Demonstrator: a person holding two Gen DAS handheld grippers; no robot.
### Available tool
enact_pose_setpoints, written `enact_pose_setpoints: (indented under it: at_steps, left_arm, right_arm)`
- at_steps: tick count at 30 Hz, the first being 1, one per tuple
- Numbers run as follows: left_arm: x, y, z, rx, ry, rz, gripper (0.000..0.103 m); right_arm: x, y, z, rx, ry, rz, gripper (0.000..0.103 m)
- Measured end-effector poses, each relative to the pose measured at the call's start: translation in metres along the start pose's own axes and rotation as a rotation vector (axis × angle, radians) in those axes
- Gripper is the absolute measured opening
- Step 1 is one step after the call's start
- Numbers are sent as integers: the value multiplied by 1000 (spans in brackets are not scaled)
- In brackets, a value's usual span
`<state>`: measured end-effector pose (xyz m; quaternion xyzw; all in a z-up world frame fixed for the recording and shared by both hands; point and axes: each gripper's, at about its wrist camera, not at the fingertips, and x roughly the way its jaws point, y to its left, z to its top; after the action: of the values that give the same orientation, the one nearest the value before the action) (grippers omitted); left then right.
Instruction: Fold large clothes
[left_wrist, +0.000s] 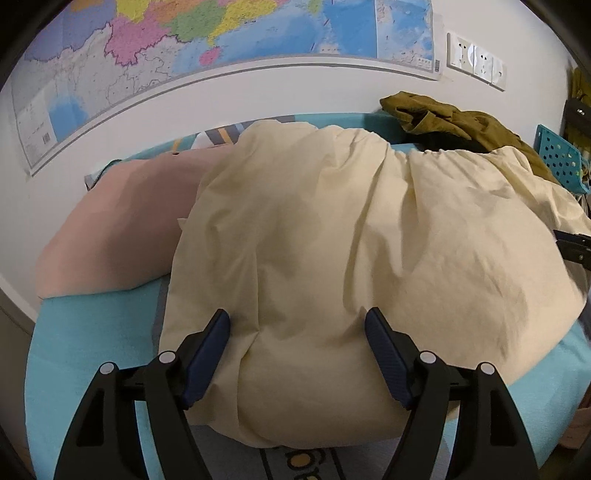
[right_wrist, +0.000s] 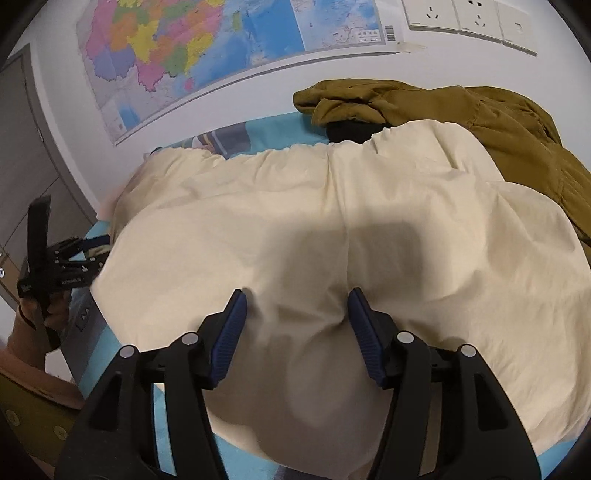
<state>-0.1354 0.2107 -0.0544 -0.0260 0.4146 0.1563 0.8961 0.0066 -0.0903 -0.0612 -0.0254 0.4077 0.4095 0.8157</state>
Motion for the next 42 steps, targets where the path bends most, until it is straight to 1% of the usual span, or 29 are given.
enact_pose_setpoints:
  at_steps: [2, 4, 6, 8, 10, 11, 12, 13, 15, 17, 18, 19, 21, 23, 26, 27, 28, 30, 31, 32, 33, 35, 36, 37, 38, 39, 40, 41, 42]
  left_arm:
    - [-2, 2, 2, -12, 0, 2, 72]
    - [-9, 8, 2, -34, -11, -5, 71]
    - [-22, 19, -1, -77, -40, -33, 71]
    - [-33, 26, -5, -96, -63, -57, 69]
    - [-35, 29, -8, -95, -59, -50, 62]
    - [-33, 30, -11, -97, -45, -51, 61]
    - [-30, 31, -13, -103, -35, -56, 61]
    - [-27, 33, -15, -112, -26, -60, 61]
    - [-19, 33, -18, -119, -13, -47, 59]
    - [-16, 34, -19, -115, -17, -40, 59]
    - [-15, 36, -18, -119, -16, -45, 59]
    - [-18, 39, -18, -128, -18, -52, 59]
    - [-29, 48, -19, -142, -45, -66, 63]
    - [-41, 59, -24, -154, -68, -82, 65]
    - [-49, 73, -34, -174, -68, -92, 63]
    - [-50, 75, -38, -174, -60, -106, 63]
    - [-50, 76, -42, -168, -49, -124, 61]
    - [-48, 74, -50, -144, -30, -115, 58]
    - [-46, 72, -53, -131, -14, -112, 53]
    - [-44, 71, -56, -127, -5, -116, 47]
    - [-42, 71, -59, -127, -1, -125, 43]
    - [-38, 75, -60, -138, -6, -157, 34]
    - [-37, 75, -60, -137, -7, -164, 31]
    - [-36, 75, -59, -128, -12, -163, 26]
    - [-35, 77, -58, -128, -14, -167, 19]
    - [-34, 79, -55, -129, -11, -177, 15]
    - [-34, 81, -52, -128, -15, -174, 9]
    - [-38, 86, -47, -130, -25, -177, 7]
    - [-43, 89, -43, -134, -43, -195, 7]
  right_arm:
    - [-7, 3, 2, 8, -9, -5, 57]
    - [-15, 8, 3, 8, -30, 13, 58]
    - [-25, 18, 5, -15, -61, 18, 59]
    - [-32, 25, 7, -42, -75, 24, 60]
    - [-36, 36, 9, -70, -90, 60, 61]
    - [-35, 42, 10, -87, -92, 86, 59]
    - [-32, 50, 10, -122, -94, 84, 60]
    - [-27, 56, 10, -149, -81, 78, 61]
    - [-15, 60, 9, -162, -37, 90, 60]
    - [7, 59, 5, -163, 24, 71, 60]
    - [14, 56, 3, -166, 33, 48, 60]
    - [17, 54, 2, -152, 36, 48, 60]
    - [13, 51, 6, -111, 27, 59, 60]
    - [4, 58, 9, -142, 1, 41, 60]
    - [-6, 73, 9, -186, -25, 83, 61]
    - [-10, 85, 9, -232, -38, 104, 61]
    - [-11, 94, 9, -262, -39, 123, 61]
    - [-11, 116, 9, -331, -38, 172, 63]
    - [-7, 131, 7, -381, -30, 205, 64]
    - [-4, 143, 5, -416, -22, 224, 64]
    - [2, 157, 2, -466, -11, 236, 65]
    - [18, 182, -6, -568, 20, 235, 65]
    - [27, 192, -10, -612, 29, 228, 65]
    - [33, 198, -13, -646, 26, 213, 66]
    - [41, 204, -17, -689, 22, 183, 65]
    - [48, 209, -20, -728, 24, 147, 61]
    - [51, 210, -22, -752, 23, 116, 42]
    - [52, 209, -21, -761, 23, 96, 26]
    - [47, 205, -14, -718, 31, 130, 20]
